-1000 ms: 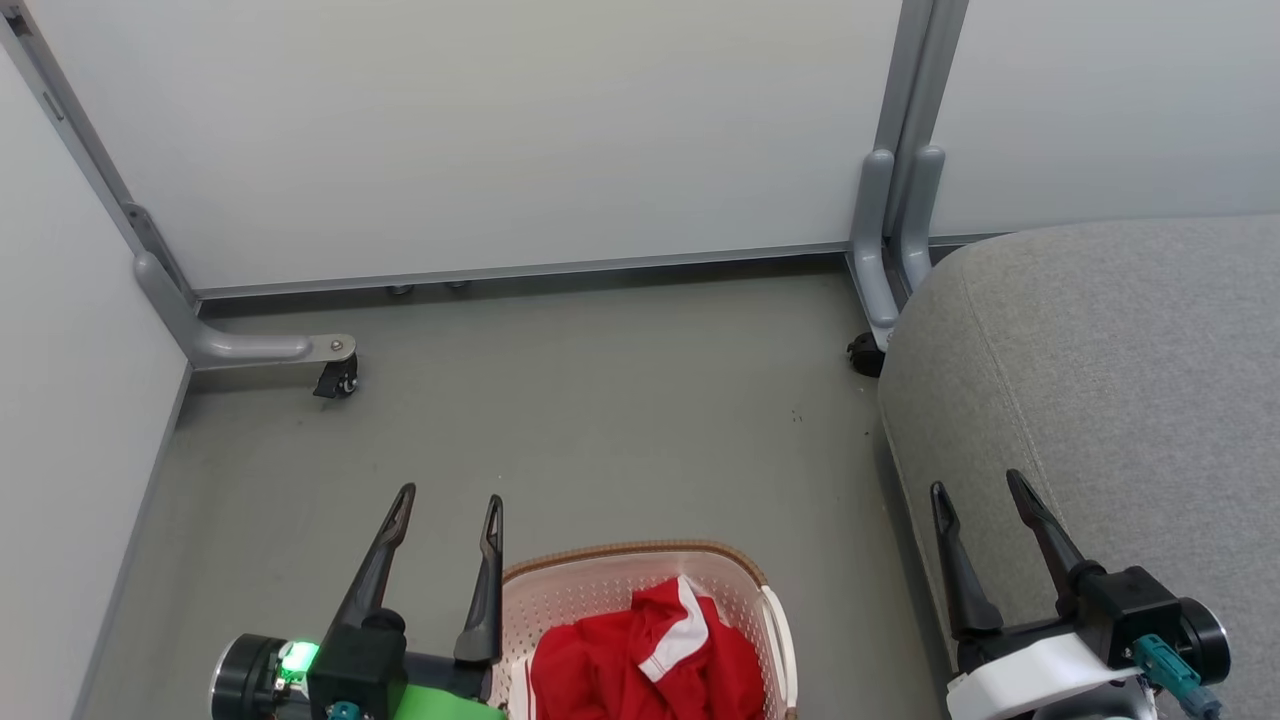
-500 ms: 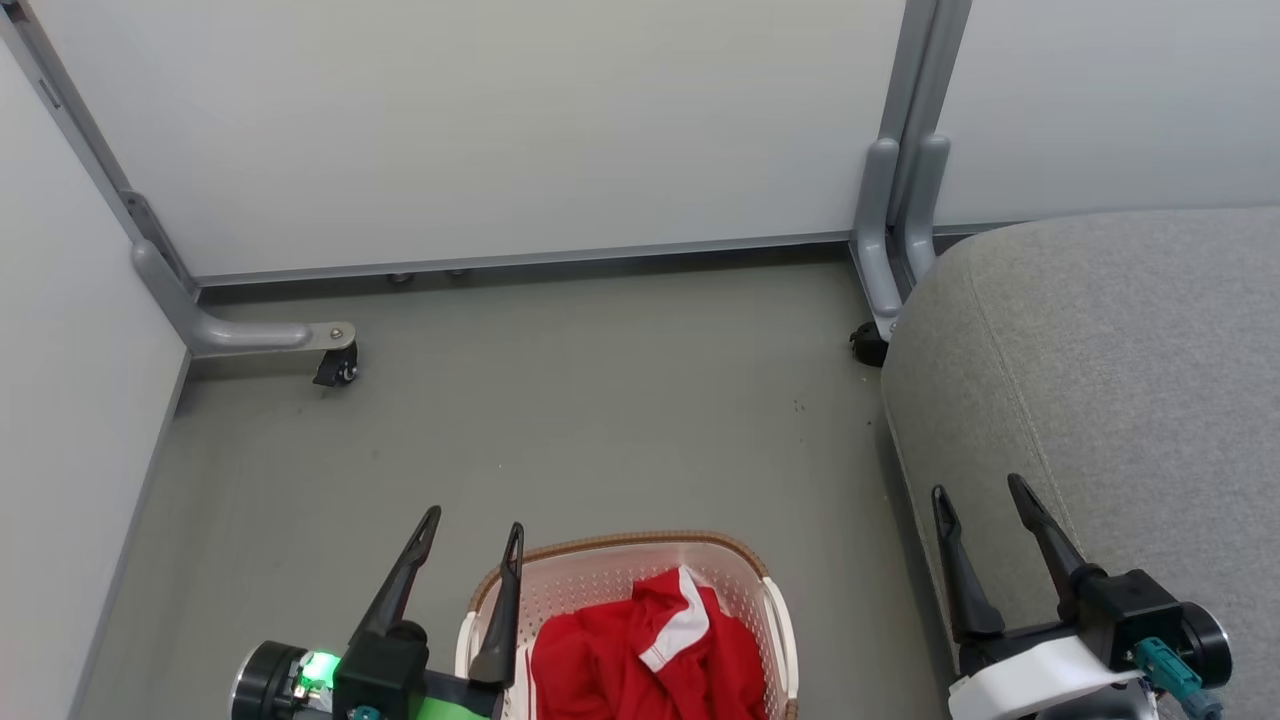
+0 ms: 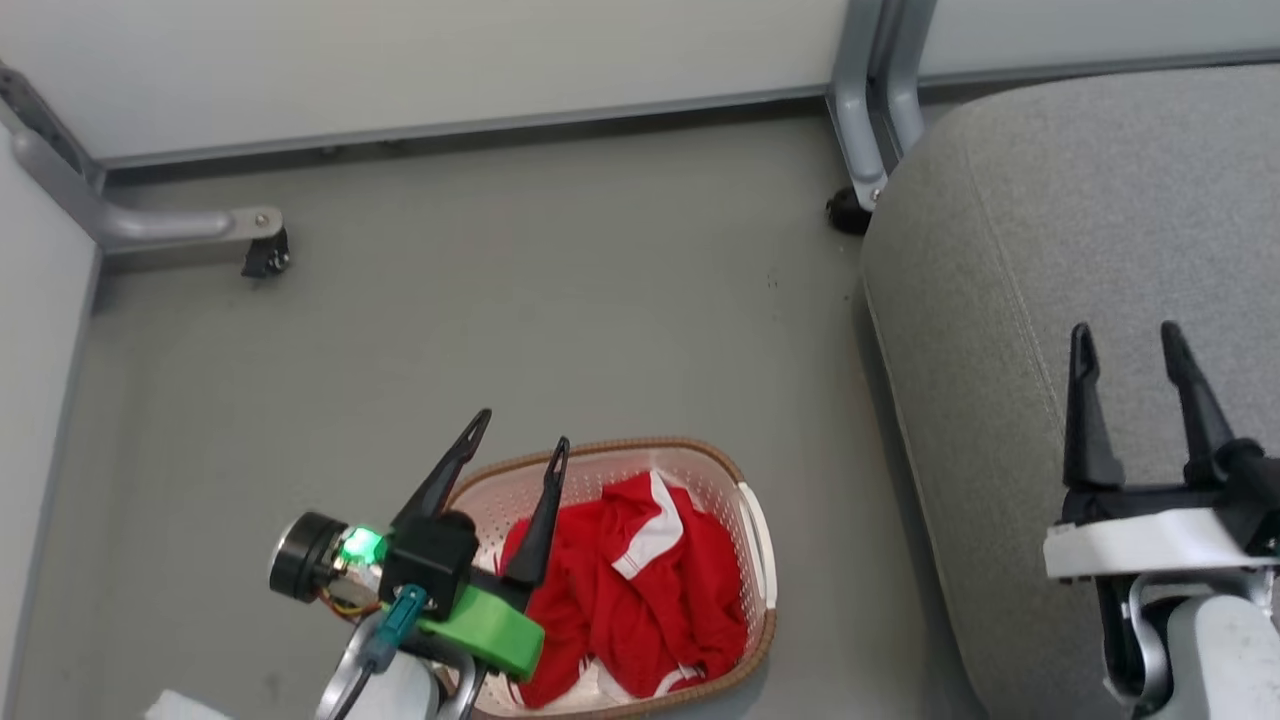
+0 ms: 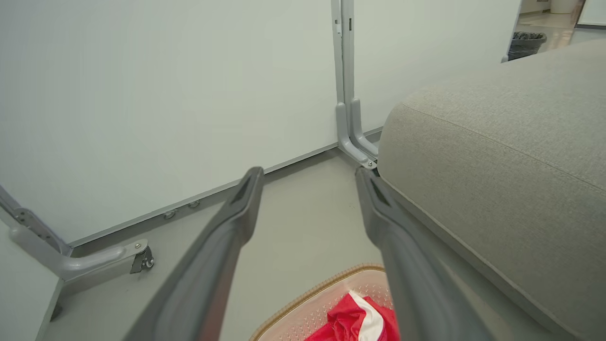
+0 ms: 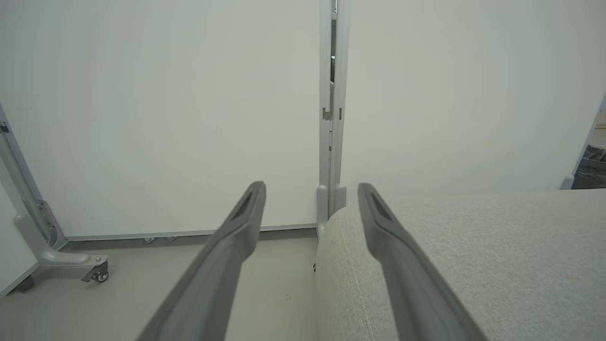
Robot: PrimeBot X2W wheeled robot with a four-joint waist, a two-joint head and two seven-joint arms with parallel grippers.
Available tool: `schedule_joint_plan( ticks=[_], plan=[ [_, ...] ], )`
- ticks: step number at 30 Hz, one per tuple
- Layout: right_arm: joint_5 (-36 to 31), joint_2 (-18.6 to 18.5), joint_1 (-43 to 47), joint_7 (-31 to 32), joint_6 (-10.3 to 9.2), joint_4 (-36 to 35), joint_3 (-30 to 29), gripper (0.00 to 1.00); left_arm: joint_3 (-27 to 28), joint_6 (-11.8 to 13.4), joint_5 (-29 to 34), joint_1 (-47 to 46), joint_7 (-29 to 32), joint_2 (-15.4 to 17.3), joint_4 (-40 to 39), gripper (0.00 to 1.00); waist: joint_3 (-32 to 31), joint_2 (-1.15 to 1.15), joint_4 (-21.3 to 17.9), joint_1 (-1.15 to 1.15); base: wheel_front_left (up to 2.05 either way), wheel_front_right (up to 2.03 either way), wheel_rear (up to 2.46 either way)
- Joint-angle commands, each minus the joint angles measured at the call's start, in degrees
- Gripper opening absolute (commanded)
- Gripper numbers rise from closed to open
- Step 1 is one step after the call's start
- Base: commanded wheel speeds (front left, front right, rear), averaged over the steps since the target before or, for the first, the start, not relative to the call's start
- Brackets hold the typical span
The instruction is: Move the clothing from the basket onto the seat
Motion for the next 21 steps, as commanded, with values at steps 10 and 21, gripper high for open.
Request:
schedule_joint_plan(
  ticks=[10,21],
  plan=[
    [0.0,-0.1,-10.7,-0.2,0.00,-7.8,-0.9,1.00,-8.8,-0.6,-1.4,-18.2,0.0,1.1,12.1,1.00,23.9,0.00,-6.1,0.00,0.00,0.00,0.00],
    [-1.2,-0.1,-17.2,-0.2,0.00,-13.9,-0.7,1.00,-22.6,-0.6,-9.0,-33.7,0.0,0.4,30.7,1.00,34.9,0.00,-7.7,0.00,0.00,0.00,0.00]
  ],
)
